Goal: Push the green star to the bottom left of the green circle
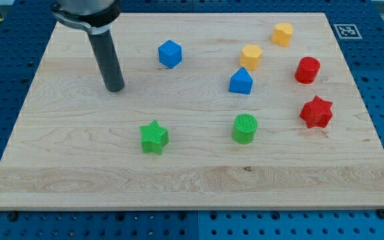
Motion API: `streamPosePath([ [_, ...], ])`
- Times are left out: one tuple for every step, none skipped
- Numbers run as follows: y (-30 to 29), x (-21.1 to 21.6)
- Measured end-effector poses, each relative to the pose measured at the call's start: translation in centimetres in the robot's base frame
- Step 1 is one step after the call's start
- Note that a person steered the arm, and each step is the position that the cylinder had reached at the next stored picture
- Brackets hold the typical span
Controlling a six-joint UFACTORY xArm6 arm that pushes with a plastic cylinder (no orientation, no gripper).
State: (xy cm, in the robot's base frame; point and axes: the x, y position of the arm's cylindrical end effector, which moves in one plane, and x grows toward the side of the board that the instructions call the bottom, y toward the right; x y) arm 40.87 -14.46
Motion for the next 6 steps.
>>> streamPosePath([
  [-0.4, 2.7],
  [-0.9, 9.7],
  [-1.0, 10.4],
  [-1.0, 10.4],
  [1.3, 10.4],
  [9.2, 10.7],
])
